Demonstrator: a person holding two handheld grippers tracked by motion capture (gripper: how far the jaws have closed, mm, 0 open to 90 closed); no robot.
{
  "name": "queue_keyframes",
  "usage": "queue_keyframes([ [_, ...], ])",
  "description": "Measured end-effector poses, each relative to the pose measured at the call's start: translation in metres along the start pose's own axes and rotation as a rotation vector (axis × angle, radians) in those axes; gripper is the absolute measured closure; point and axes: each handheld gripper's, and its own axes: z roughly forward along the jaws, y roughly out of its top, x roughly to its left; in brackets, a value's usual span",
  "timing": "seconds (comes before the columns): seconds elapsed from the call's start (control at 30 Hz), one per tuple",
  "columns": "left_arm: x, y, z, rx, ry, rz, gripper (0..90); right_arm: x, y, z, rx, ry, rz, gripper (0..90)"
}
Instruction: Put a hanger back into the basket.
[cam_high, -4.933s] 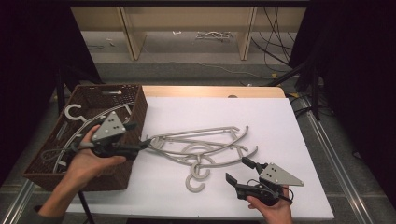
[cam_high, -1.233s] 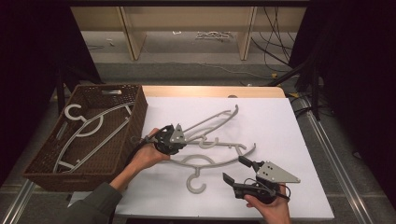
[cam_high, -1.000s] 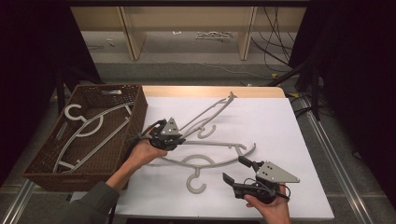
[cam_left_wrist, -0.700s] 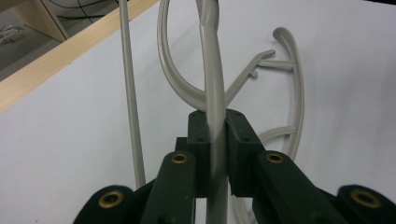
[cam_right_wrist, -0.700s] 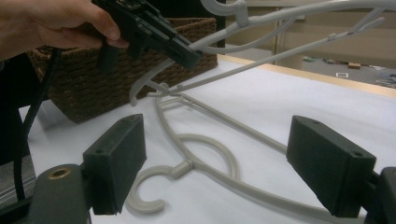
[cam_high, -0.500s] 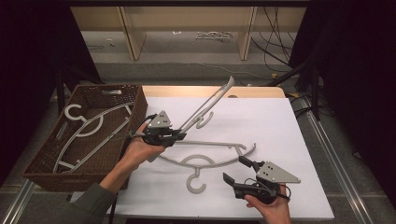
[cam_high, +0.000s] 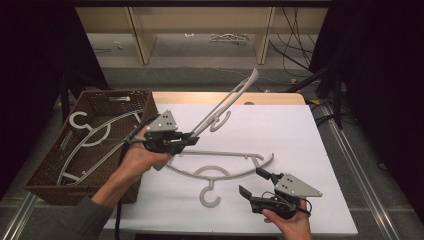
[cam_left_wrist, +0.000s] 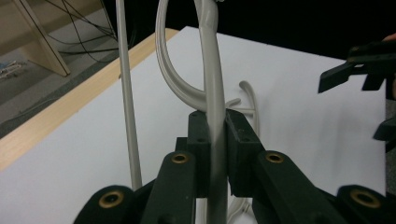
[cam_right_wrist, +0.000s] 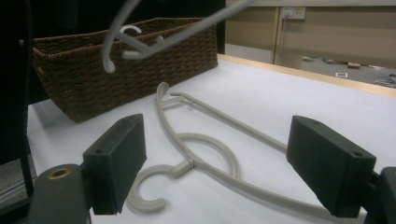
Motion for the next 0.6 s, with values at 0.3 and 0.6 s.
queue_keyframes([
  [0.3, 0.015, 0.017, -0.054, -0.017, 0.104, 0.03, 81.6, -0.001, -0.001, 0.001, -0.021, 0.006, 0.014, 20.9],
  [0.6, 0.049, -0.003, -0.093, 0.008, 0.238, 0.003, 81.7, -0.001, -0.001, 0.002, -0.011, -0.001, 0.007, 20.9],
])
